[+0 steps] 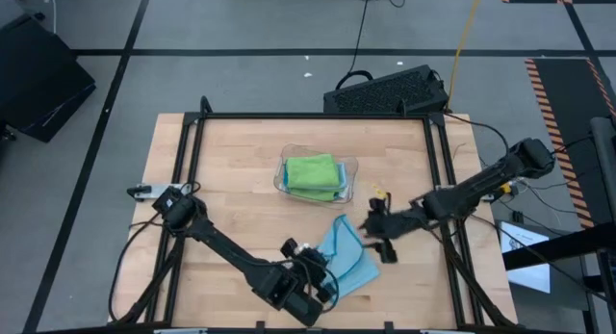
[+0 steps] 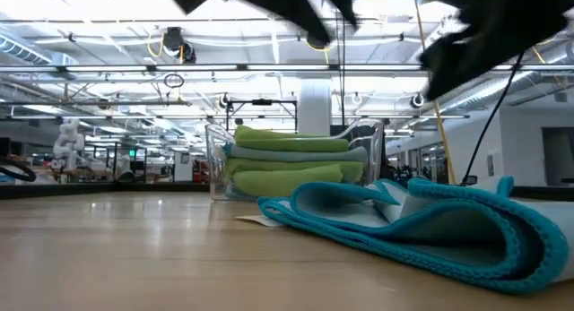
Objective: Fold microfiber towels
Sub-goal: Fold the blue microfiber cloth
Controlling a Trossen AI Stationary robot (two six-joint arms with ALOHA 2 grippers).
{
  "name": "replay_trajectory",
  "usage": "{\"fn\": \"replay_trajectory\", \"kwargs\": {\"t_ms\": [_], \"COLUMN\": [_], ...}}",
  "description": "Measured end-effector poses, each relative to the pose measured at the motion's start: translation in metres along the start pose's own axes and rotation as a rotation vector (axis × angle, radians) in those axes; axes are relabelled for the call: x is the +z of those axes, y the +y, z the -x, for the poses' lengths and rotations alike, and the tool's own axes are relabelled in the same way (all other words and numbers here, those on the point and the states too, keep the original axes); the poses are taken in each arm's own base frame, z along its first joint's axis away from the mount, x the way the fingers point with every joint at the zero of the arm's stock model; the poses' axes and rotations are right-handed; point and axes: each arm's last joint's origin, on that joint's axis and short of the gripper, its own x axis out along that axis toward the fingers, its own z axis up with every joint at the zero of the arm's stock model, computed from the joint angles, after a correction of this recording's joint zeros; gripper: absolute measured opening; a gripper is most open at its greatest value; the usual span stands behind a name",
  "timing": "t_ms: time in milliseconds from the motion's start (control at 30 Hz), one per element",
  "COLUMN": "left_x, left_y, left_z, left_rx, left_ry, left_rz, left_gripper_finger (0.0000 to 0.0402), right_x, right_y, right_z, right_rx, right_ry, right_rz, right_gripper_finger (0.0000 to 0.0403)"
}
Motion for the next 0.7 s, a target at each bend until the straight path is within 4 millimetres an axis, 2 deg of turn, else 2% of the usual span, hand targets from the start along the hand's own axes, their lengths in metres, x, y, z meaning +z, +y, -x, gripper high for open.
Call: {"fn": "replay_trajectory", "kwargs": {"t_ms": [100, 367, 467, 700], "left_x": [0.0, 0.007, 0.005, -0.018], "left_y": [-0.011, -0.05, -0.052, -0.051], "left_z": [0.004, -0.015, -0.032, -0.09], "left_rx": [-0.081, -0.33, -0.365, -0.405], "left_ry": [-0.037, -0.21, -0.193, -0.099], "left_rz": [-0.047, -0.128, -0.135, -0.136], "left_gripper_finger": [0.0104, 0.0104, 0.0104, 0.0103], "right_x": [-0.022, -0.07, -0.082, -0.103], "right_y": [0.016, 0.048, 0.059, 0.08], "right_z": [0.003, -0.009, -0.011, -0.013], "right_rx": [0.07, 0.16, 0.133, 0.073], "right_ry": [-0.005, -0.108, -0.102, -0.113], "right_rz": [-0.03, -0.122, -0.105, -0.106], "right_gripper_finger": [0.0229, 0.0186, 0.0164, 0.0116]}}
